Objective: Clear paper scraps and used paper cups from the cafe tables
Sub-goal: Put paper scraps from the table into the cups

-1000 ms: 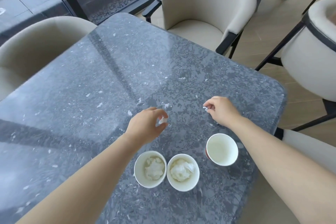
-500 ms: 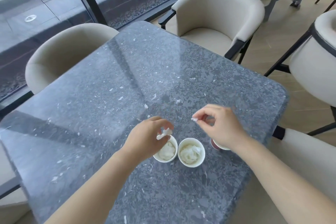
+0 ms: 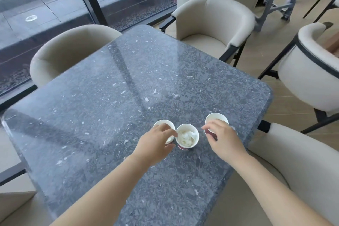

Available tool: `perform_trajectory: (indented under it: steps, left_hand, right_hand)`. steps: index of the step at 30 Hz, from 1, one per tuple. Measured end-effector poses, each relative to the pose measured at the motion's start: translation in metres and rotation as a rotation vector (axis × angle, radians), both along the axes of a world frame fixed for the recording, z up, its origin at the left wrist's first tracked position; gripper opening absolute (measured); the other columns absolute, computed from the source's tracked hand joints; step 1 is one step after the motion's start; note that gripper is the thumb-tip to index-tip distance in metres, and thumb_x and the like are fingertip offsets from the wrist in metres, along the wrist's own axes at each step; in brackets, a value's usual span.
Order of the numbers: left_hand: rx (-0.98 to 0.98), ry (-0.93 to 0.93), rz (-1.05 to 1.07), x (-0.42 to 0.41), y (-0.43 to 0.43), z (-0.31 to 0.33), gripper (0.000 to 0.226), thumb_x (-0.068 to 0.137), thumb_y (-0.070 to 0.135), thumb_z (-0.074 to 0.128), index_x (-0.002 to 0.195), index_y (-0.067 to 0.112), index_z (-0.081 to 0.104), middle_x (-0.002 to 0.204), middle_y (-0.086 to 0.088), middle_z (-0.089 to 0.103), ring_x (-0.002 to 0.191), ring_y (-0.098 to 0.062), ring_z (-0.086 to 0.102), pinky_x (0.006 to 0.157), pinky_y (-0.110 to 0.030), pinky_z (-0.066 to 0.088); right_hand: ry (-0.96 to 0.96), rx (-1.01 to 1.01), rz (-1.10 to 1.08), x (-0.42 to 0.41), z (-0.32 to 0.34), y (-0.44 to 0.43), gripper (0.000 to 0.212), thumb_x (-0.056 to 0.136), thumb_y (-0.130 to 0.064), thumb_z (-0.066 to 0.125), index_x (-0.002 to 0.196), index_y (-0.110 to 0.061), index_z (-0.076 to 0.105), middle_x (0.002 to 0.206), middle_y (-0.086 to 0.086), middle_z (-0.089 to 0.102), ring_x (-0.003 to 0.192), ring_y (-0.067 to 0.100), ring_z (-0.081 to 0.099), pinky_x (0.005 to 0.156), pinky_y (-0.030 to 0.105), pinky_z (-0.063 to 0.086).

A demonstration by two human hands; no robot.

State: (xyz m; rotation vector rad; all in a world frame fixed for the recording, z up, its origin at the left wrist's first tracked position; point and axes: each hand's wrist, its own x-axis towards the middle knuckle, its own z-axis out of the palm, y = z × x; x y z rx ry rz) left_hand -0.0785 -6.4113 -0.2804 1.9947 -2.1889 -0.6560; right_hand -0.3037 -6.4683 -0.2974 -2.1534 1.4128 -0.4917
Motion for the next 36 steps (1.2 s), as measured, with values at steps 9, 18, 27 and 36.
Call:
perform_trajectory:
  steps: [9, 18, 27, 36]
  left_hand:
    - [-0.001, -0.182, 0.062, -0.006, 0.001, -0.017, 0.051, 0.082, 0.02, 0.058, 0.124, 0.032, 0.033, 0.114, 0.008, 0.055, 0.097, -0.023, 0.059, 0.064, -0.029, 0.034]
    - [-0.119, -0.188, 0.06, -0.006, -0.007, 0.019, 0.053, 0.084, 0.01, 0.049, 0.128, 0.033, 0.031, 0.11, 0.006, 0.063, 0.085, -0.031, 0.063, 0.059, -0.031, 0.036]
    - [-0.24, -0.115, 0.031, -0.027, 0.003, 0.053, 0.045, 0.089, 0.017, 0.049, 0.13, 0.032, 0.037, 0.116, 0.011, 0.063, 0.097, -0.022, 0.06, 0.077, -0.028, 0.04]
    - [-0.15, -0.121, 0.06, -0.025, 0.019, 0.041, 0.042, 0.085, 0.018, 0.054, 0.123, 0.032, 0.045, 0.113, 0.01, 0.064, 0.089, -0.024, 0.062, 0.064, -0.029, 0.04]
  right_hand:
    - [0.112, -0.056, 0.296, 0.023, -0.008, 0.032, 0.028, 0.078, -0.003, 0.057, 0.105, -0.01, 0.062, 0.114, 0.003, 0.061, 0.11, 0.025, 0.051, 0.092, 0.037, 0.047]
    - [-0.04, -0.143, 0.149, 0.024, 0.028, 0.02, 0.007, 0.081, -0.007, 0.065, 0.088, -0.007, 0.065, 0.089, 0.007, 0.065, 0.088, 0.027, 0.056, 0.075, 0.035, 0.048]
    - [-0.024, -0.336, -0.062, -0.046, 0.059, -0.005, 0.007, 0.076, -0.002, 0.07, 0.078, -0.007, 0.066, 0.081, 0.004, 0.066, 0.081, 0.027, 0.06, 0.07, 0.023, 0.043]
    - [0.179, -0.04, 0.056, -0.042, 0.011, -0.006, 0.018, 0.085, -0.02, 0.061, 0.102, -0.015, 0.062, 0.111, -0.002, 0.061, 0.111, 0.02, 0.049, 0.078, 0.034, 0.045]
